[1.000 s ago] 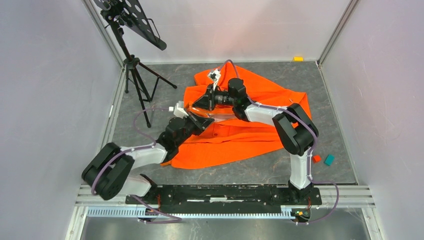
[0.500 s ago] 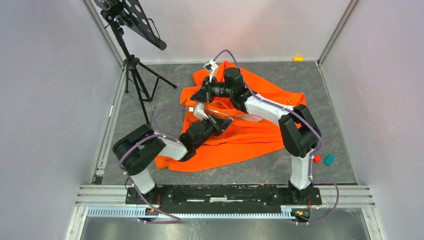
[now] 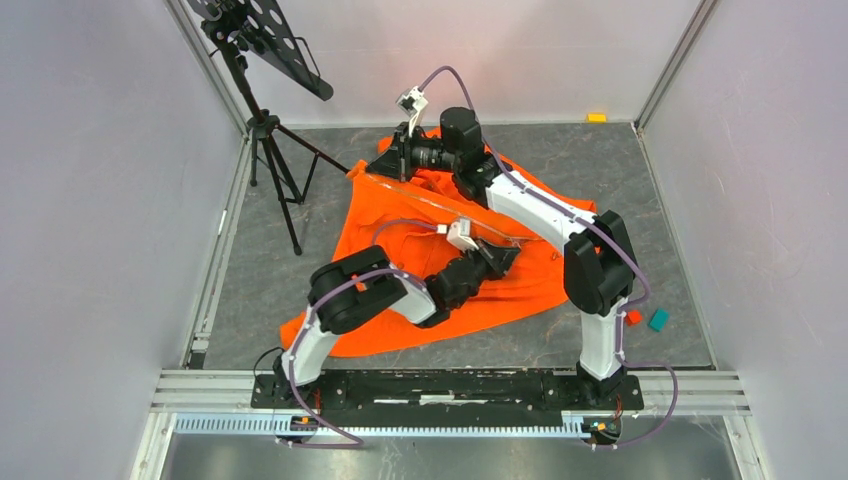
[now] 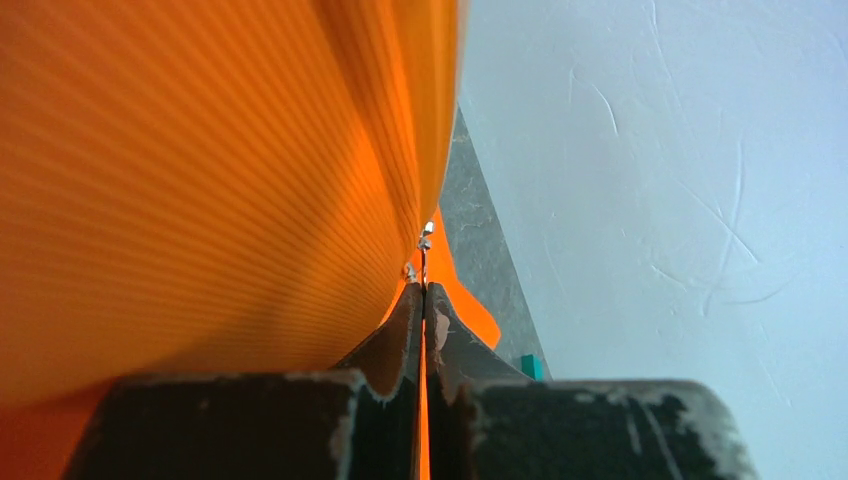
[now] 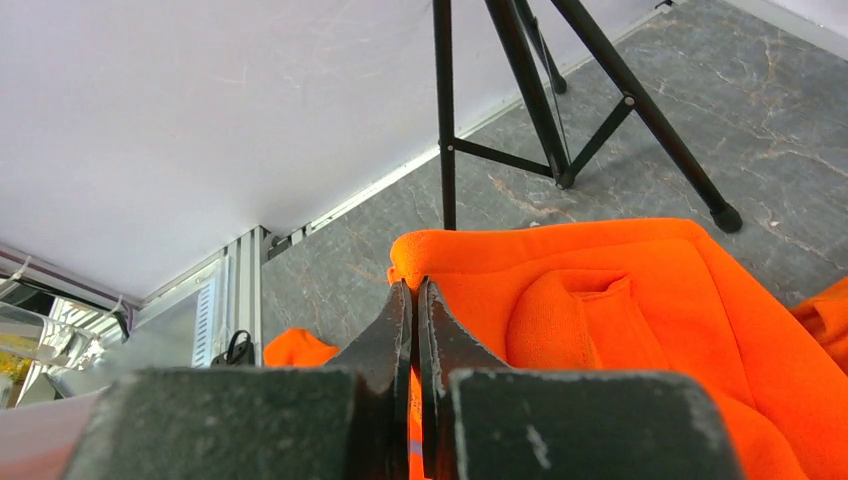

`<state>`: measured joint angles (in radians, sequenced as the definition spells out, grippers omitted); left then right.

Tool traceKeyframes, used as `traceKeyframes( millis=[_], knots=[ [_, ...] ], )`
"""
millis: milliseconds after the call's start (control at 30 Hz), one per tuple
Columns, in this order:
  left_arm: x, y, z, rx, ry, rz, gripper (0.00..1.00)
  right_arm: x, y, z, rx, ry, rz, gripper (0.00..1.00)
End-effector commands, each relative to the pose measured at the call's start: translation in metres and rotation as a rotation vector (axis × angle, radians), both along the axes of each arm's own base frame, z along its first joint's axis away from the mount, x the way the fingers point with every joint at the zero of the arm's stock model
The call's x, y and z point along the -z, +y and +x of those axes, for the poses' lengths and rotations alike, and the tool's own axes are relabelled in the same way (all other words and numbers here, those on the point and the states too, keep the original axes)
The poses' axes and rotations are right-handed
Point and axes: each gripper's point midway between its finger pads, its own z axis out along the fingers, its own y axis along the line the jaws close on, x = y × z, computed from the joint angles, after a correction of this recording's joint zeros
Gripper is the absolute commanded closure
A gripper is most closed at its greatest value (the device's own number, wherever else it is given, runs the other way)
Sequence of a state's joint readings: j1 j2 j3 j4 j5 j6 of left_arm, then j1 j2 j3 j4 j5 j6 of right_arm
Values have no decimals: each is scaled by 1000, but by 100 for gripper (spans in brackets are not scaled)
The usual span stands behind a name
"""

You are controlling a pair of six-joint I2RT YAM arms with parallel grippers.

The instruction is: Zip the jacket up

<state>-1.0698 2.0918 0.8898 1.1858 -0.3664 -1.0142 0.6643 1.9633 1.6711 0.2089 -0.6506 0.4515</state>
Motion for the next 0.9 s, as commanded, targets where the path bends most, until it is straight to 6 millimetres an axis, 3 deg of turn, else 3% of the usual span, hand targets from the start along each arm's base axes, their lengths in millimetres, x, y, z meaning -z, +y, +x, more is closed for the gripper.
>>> traceKeyframes(
  millis=[0,133,333,533,733,867],
  knots=[
    [9,-40,-6,12,-34,13,98,-47,16,-8,-38,-112,80,100],
    [25,-80,-9,61,10,-6,98,-47,18,-7,-42,-141,56,100],
    [25,-119,-3,88,34,0,98,-56,23,-4,-62,-182,61,100],
    [23,-170,3,224,54,22,98,-78,30,-4,-87,-231,101,100],
    [30,-182,12,254,194,-34,98,-101,36,-2,-93,-264,163,100],
    [31,-213,4,357,269,-63,98,-107,39,0,-97,-263,184,100]
  ],
)
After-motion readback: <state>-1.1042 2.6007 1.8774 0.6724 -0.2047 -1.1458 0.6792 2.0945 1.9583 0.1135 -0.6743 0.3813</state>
